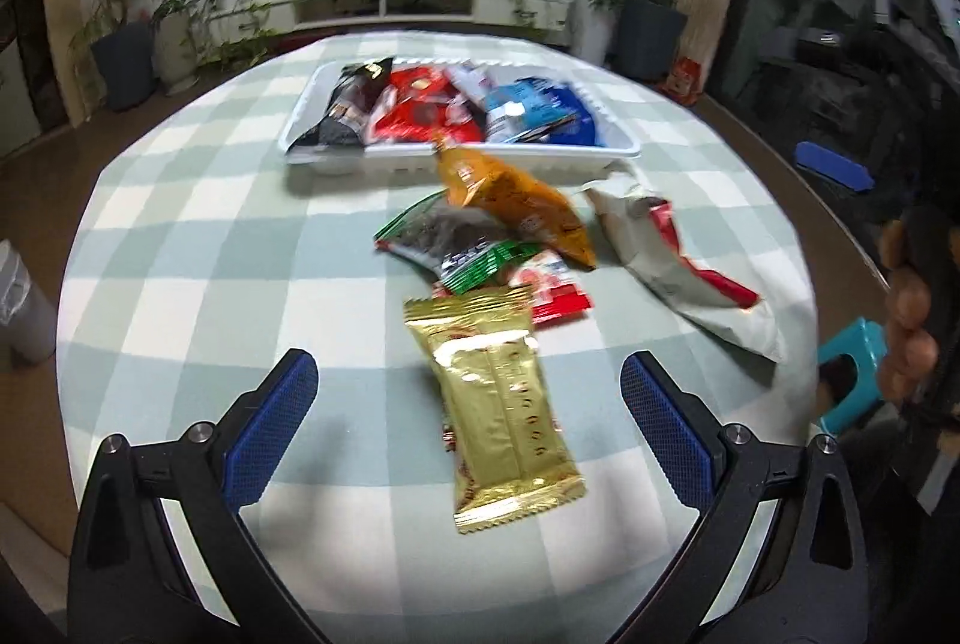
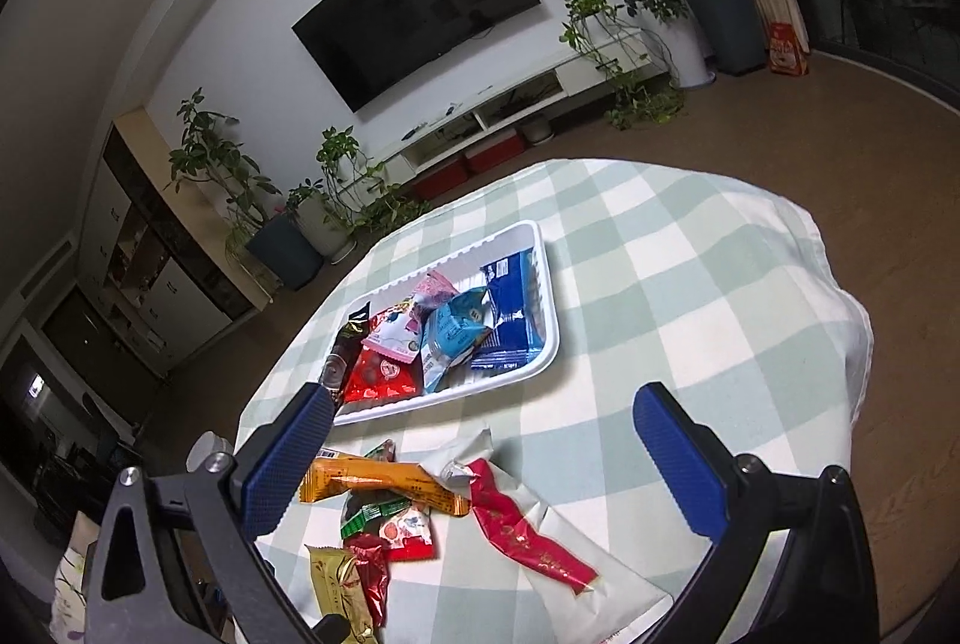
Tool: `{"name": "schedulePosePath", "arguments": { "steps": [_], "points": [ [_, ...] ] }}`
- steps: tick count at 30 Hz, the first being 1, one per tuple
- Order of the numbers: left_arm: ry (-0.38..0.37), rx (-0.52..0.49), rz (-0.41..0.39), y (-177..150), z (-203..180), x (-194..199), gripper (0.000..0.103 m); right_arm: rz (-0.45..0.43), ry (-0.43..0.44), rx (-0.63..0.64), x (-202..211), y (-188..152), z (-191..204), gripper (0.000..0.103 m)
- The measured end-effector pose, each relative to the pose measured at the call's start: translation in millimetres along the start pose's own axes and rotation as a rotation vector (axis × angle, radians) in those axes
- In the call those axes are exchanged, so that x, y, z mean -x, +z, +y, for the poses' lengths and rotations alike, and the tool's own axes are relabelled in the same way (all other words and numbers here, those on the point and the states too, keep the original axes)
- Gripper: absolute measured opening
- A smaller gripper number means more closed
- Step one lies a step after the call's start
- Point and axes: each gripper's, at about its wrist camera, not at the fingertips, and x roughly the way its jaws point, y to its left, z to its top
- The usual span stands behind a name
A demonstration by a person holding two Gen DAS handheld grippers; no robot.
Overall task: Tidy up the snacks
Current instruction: 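Grasp the gold wafer with the left tool while the right tool grasps the white-and-red packet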
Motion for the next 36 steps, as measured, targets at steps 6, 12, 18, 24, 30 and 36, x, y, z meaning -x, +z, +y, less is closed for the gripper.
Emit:
{"name": "schedulePosePath", "arguments": {
  "steps": [6, 12, 18, 24, 30, 36],
  "points": [
    [-0.014, 0.021, 0.07, -1.4, 12.9, -19.7, 0.069, 0.013, 0.015, -0.014, -0.5, 0.3, -4.8, 0.103],
    [-0.042, 0.021, 0.091, -2.5, 15.8, -28.2, 0.047, 0.036, 0.029, -0.041, -5.5, 1.3, -8.9, 0.102],
    [-0.065, 0.031, 0.094, -1.0, 26.6, -26.8, 0.031, 0.068, 0.019, -0.019, -10.8, -1.8, -5.5, 0.1],
    [-0.081, 0.04, 0.095, -4.2, 35.7, -23.0, 0.029, 0.093, 0.004, -0.002, -15.7, -4.5, -3.7, 0.099],
    [-0.117, 0.067, 0.093, -10.9, 45.4, -11.5, 0.029, 0.115, -0.049, 0.054, -21.1, -7.7, -1.2, 0.098],
    [-0.126, 0.112, 0.074, -16.5, 64.6, -0.8, 0.029, 0.155, -0.116, 0.129, -24.5, -11.3, -5.4, 0.098]
  ]
}}
